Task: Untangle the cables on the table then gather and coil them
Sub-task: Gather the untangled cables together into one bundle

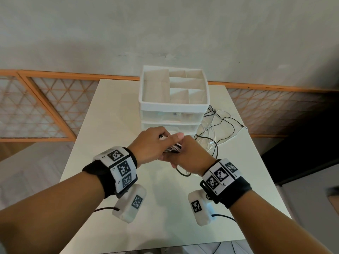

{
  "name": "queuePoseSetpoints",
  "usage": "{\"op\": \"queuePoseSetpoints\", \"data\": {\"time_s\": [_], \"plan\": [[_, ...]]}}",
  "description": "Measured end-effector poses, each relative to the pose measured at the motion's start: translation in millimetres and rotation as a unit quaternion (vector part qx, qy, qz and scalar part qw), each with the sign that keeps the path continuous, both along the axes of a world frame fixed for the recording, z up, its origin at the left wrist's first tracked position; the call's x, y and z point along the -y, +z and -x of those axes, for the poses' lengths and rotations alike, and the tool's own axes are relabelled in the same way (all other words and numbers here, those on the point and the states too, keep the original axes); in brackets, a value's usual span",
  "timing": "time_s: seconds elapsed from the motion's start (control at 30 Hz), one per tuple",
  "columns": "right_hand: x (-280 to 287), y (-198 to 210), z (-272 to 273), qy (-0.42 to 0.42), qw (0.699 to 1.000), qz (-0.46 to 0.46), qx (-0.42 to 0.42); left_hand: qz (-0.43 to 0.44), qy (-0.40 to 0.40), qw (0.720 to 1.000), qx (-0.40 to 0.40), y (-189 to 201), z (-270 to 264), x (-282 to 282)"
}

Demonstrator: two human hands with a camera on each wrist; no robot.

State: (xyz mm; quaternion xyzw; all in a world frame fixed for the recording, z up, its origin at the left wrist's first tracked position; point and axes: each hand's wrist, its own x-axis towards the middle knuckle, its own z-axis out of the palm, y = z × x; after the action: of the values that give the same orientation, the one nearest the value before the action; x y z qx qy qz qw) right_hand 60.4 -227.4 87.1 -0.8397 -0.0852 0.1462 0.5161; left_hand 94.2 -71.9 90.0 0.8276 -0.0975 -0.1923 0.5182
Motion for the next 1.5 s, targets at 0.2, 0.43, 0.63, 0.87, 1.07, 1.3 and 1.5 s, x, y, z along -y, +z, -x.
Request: {"op": "queuePoseSetpoints", "data": {"time_s": [0.2, 0.43, 0.63, 0.87, 1.07, 1.3, 1.5], "plan": [[0.8, -5.3, -6.0, -0.022, 0.999, 0.035, 0.004, 0.061, 0.013, 0.997, -0.036, -5.4, -1.2, -9.4], [11.4, -8.3, -1.4, -0.102, 0.985, -0.14, -0.011, 0.187, 0.092, 0.968, -0.141, -6.7, -4.5, -19.1], [4.3, -10.1, -1.6, -0.123, 0.985, -0.115, 0.043, 0.21, 0.132, 0.944, -0.217, 3.6, -6.2, -12.5], [-7.7, -14.1, -0.4, -0.137, 0.978, -0.051, 0.146, 0.159, 0.104, 0.967, -0.168, 5.3, -4.1, 0.4], [-1.4, -10.8, 2.0, -0.091, 0.993, -0.06, 0.045, 0.174, 0.218, 0.95, -0.138, -0.8, -6.1, -2.8], [22.0, -18.0, 1.1, -0.052, 0.996, -0.027, 0.062, 0.171, 0.198, 0.951, -0.167, -3.2, 0.1, -8.9], [15.6, -18.9, 5.0, -0.086, 0.984, -0.07, 0.139, 0.158, 0.248, 0.933, -0.209, 1.4, -9.8, -12.3]]}}
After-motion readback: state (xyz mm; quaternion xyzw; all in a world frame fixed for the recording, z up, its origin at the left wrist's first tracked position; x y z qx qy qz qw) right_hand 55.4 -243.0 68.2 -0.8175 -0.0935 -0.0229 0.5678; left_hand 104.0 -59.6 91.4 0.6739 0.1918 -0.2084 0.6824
